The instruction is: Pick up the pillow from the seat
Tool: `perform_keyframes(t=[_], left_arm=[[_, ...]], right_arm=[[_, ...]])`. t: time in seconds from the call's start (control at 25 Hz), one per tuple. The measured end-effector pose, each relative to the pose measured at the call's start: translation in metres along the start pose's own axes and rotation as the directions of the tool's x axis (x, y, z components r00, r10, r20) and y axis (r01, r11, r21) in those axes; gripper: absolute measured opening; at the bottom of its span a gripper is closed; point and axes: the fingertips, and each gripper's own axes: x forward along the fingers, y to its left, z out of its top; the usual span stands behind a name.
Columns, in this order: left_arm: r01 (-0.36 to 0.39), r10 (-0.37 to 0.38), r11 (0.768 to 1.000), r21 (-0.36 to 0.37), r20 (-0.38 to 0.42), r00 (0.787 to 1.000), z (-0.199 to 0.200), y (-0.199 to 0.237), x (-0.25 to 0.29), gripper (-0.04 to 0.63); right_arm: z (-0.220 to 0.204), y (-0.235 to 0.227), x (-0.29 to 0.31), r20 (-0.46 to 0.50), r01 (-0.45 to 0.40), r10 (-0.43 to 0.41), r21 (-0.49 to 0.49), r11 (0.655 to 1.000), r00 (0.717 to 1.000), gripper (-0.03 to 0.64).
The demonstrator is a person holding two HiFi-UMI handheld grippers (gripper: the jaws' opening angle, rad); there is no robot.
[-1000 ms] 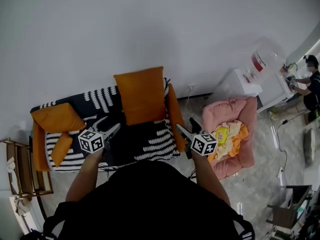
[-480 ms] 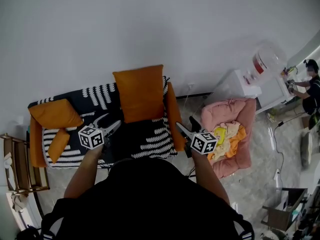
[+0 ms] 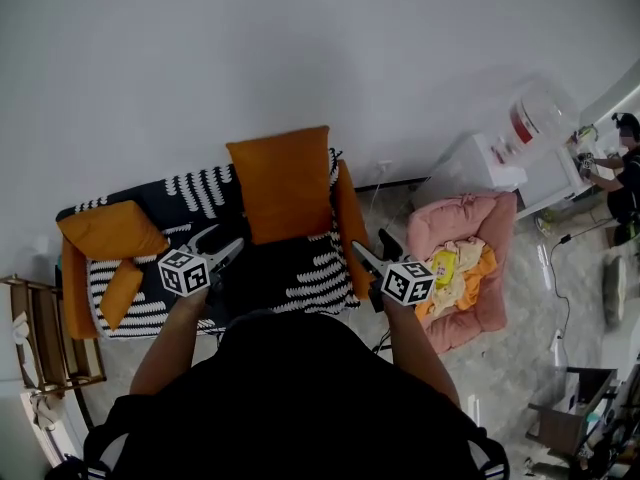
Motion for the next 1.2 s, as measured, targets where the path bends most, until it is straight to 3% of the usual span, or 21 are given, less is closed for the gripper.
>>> perform_keyframes(t=[1.2], left_arm=[[0.136, -0.135, 0.991, 0.007, -0.072, 0.988, 0.061, 0.102, 0.057, 0.317]], right_arm=[[0.037, -0.001, 0.078, 0.047, 0.157, -0.16, 0.053, 0.986, 0.986, 0.393]])
